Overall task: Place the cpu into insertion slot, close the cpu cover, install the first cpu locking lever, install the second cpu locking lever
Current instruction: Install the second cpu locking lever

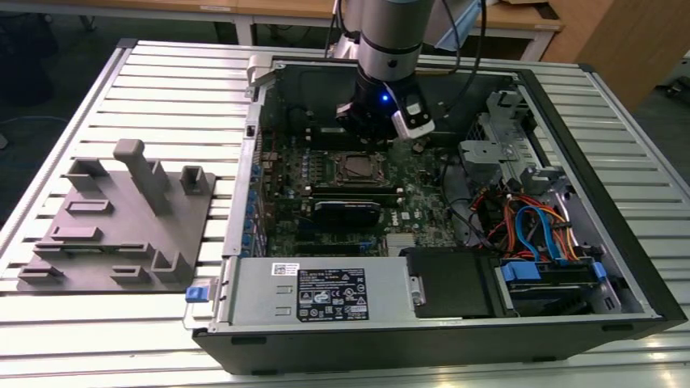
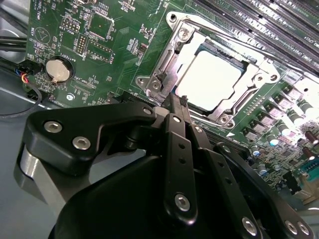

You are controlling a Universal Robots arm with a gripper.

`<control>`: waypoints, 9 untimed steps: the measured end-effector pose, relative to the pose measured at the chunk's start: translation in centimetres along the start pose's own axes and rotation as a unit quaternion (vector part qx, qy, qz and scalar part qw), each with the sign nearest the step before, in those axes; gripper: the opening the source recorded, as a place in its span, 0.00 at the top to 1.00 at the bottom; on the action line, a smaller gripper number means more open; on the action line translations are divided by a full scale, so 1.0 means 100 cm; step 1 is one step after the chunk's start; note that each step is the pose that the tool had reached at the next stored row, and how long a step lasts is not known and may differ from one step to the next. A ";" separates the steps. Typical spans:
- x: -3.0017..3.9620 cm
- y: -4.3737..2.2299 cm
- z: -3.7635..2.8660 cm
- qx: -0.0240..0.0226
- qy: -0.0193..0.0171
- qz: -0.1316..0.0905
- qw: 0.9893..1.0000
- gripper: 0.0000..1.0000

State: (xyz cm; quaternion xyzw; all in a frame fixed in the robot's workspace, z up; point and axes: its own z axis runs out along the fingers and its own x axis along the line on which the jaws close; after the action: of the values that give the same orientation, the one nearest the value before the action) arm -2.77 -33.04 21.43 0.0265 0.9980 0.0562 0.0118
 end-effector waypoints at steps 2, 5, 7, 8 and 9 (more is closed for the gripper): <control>0.0000 0.0002 -0.0007 0.000 0.000 0.000 1.000 0.90; -0.0001 0.0002 -0.0009 0.000 0.000 0.000 1.000 0.90; -0.0001 -0.0001 -0.0010 0.000 0.000 0.000 1.000 0.90; -0.0001 -0.0003 -0.0011 0.000 0.000 0.000 1.000 0.90; -0.0001 -0.0005 -0.0011 0.000 0.000 0.000 1.000 0.90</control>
State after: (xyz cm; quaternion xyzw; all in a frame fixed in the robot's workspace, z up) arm -2.77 -33.10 21.54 0.0265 0.9980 0.0564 0.0118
